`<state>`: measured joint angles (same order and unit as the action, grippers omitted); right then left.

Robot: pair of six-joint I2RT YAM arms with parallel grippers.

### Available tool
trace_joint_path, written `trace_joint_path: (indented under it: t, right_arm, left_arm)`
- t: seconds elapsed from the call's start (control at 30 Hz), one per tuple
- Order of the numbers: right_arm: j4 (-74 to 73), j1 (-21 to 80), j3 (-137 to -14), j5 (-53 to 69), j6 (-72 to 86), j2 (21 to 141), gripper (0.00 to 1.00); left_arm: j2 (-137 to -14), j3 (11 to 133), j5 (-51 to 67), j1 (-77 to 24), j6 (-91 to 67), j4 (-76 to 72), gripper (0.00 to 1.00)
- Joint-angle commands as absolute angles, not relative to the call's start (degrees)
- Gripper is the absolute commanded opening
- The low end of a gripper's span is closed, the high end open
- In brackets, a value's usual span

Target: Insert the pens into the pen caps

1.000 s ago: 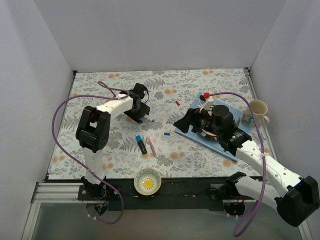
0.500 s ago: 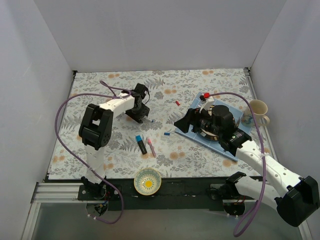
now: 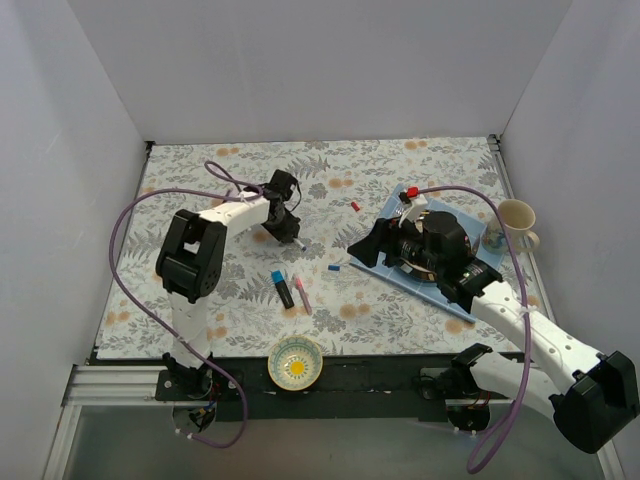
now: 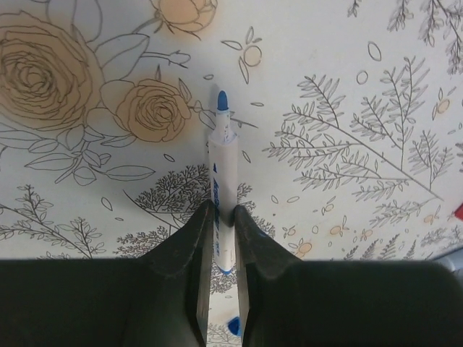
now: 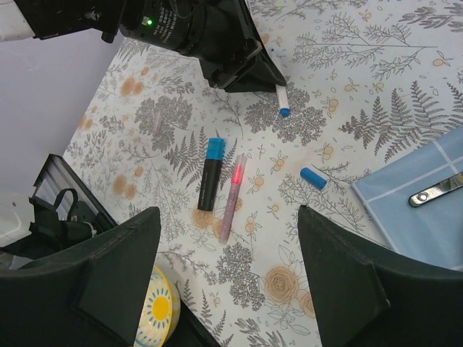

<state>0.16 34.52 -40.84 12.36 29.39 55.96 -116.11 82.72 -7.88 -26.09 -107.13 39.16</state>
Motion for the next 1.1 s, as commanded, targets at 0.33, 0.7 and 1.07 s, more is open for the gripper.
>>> trace_joint_path:
  t: [0.33, 0.7, 1.07]
  right_arm:
    - [5.5, 33.5, -45.6, 11.7, 35.1, 64.8, 0.82]
    - [10.5, 31.5, -52.8, 19.5, 34.3, 75.5, 0.81]
    - [17.0, 31.5, -53.9, 24.7, 38.8, 81.4, 0.75]
  left_arm:
    - [-97.3, 64.3, 8.7, -27.1, -76.7, 15.6, 0.0]
    - [-84.7, 57.0, 32.2, -27.6, -67.9, 6.0, 0.0]
    - [-79.5, 53.5, 39.5, -28.8, -68.2, 0.3, 0.0]
